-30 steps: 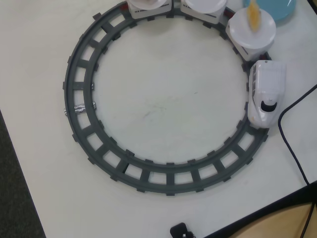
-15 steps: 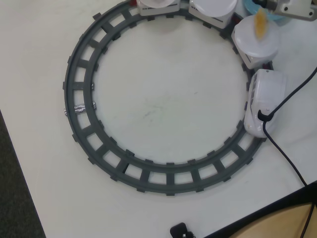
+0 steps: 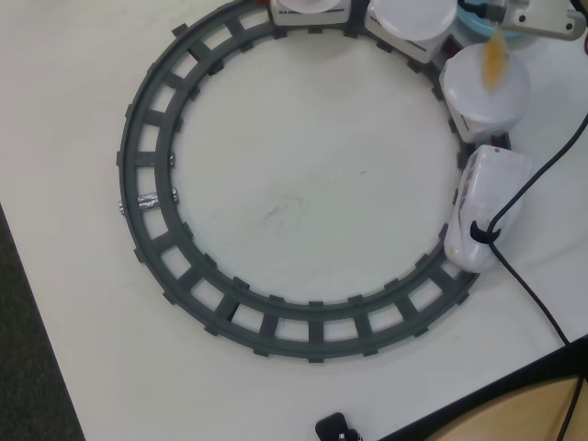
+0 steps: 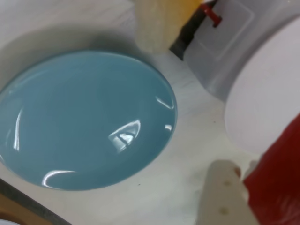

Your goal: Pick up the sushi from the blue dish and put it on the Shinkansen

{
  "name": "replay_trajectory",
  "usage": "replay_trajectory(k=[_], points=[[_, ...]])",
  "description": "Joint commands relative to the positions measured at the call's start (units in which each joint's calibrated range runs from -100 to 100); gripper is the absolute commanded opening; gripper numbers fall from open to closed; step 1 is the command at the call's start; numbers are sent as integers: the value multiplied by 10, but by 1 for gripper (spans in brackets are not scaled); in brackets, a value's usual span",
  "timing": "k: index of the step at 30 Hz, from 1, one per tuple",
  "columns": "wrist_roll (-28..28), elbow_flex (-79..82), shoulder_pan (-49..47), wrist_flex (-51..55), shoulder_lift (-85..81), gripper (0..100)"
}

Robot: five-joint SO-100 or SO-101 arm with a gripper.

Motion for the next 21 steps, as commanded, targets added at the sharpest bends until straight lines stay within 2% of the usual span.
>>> replay_trajectory(k=[1,21], points=[[2,-30,-13,2,-3,3],[3,-34,-56,-13,64,3]])
